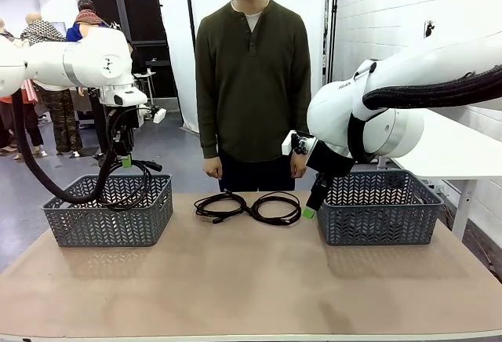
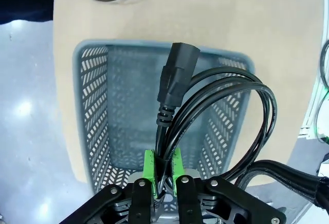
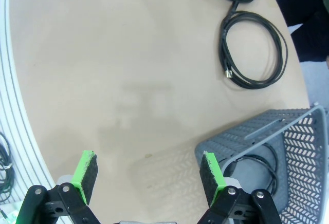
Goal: Organize the cables according to human instructions.
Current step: Pick up a bundle of cables and place it in the basket indicated by the human.
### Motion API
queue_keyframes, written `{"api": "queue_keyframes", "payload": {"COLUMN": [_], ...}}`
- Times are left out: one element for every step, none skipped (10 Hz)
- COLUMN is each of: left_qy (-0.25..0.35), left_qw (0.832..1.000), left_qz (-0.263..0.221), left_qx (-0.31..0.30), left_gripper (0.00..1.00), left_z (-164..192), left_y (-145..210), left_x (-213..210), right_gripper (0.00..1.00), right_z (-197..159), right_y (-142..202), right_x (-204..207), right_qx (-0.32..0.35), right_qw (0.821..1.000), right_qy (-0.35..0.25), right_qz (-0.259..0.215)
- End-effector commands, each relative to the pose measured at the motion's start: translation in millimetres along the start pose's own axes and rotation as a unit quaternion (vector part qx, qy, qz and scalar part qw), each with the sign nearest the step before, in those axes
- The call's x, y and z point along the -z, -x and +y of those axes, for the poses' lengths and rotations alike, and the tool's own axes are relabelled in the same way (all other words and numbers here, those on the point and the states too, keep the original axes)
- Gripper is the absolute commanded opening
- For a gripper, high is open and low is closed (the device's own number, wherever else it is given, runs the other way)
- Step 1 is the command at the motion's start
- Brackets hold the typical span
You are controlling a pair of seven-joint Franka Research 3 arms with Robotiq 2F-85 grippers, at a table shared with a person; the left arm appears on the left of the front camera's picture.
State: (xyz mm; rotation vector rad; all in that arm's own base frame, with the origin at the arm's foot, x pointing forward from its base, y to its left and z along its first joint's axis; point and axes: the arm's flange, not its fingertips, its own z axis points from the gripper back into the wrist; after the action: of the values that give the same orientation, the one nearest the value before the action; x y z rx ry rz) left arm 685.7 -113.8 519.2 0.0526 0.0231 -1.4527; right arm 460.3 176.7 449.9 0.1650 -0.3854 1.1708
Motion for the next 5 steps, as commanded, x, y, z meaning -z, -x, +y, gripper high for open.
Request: {"api": "queue_keyframes", "payload": {"left_qy": [-0.015, -0.021, -0.027, -0.032, -0.033], "left_qw": [1.000, 1.000, 0.999, 0.999, 0.999], "left_qz": [0.012, 0.010, 0.008, 0.005, 0.003], "left_qx": [-0.015, -0.020, -0.027, -0.035, -0.040], "left_gripper": [0.00, 0.00, 0.00, 0.00, 0.00], "left_z": [25.6, 35.3, 42.1, 49.0, 55.3], "left_y": [1.6, 4.3, 6.1, 7.2, 9.2], "left_x": [-3.0, -3.6, -4.1, -3.6, -3.7], "right_gripper": [1.00, 1.00, 1.00, 1.00, 1.00], "right_z": [-0.4, -0.4, -0.4, -0.4, -0.4], "right_y": [-0.9, -0.9, -0.9, -0.9, -0.9], "right_x": [0.1, 0.1, 0.1, 0.1, 0.1], "right_qx": [0.003, 0.003, 0.003, 0.003, 0.003], "right_qw": [1.000, 1.000, 1.000, 1.000, 1.000], "right_qy": [0.003, 0.003, 0.003, 0.003, 0.003], "right_qz": [0.002, 0.002, 0.002, 0.002, 0.002]}}
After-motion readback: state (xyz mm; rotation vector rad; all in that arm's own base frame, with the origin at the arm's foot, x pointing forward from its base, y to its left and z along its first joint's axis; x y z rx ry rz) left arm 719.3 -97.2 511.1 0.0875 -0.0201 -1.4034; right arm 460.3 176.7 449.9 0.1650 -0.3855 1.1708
